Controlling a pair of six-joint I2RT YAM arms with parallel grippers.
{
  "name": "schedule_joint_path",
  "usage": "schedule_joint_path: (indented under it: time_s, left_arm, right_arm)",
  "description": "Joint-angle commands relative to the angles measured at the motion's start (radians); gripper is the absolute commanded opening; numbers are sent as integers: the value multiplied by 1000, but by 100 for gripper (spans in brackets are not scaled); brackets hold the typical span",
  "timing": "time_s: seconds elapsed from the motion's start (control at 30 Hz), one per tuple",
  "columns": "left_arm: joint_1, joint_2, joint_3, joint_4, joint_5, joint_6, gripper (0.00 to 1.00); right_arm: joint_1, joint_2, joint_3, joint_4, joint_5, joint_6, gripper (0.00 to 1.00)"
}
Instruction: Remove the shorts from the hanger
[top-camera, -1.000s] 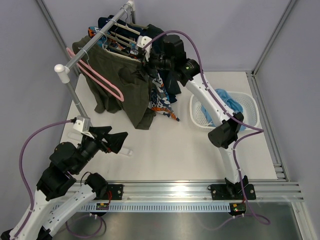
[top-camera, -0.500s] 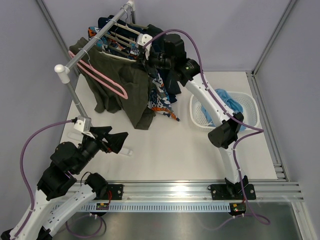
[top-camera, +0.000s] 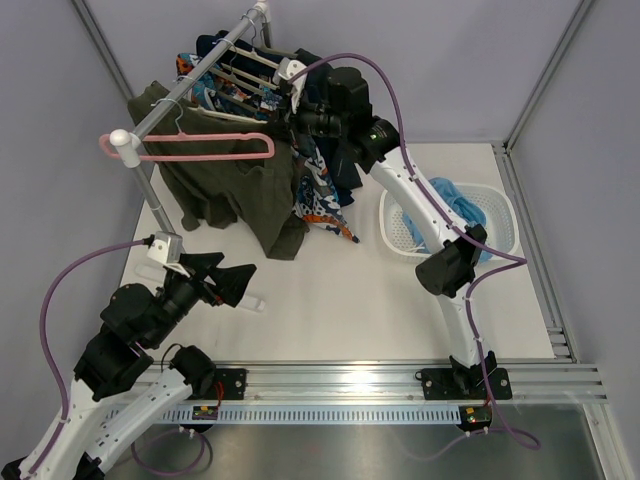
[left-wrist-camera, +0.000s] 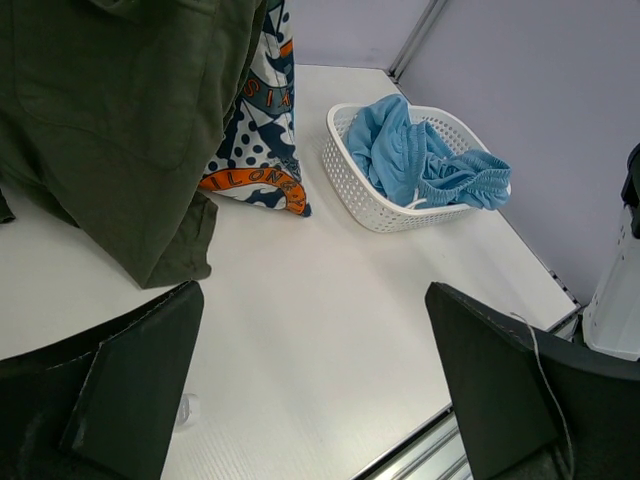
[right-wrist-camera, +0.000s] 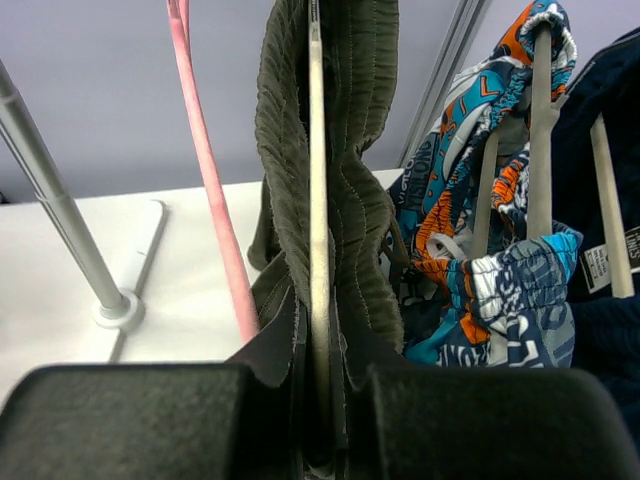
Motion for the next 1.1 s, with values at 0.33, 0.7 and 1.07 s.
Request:
schedule_joint_path:
  time_s: [0.33,0.7,1.07]
  left_arm:
    - [1,-2,38,49,-7,-3,99]
    - [1,12,32,66,5,11,99]
    - [1,27,27,82,15,16,99]
  right_arm:
    - [-13,-129,-41,170,-22,222,0]
    - [-60,-196,-173,223,-118,275,0]
    - [-71,-187,-158,325,-149,387,0]
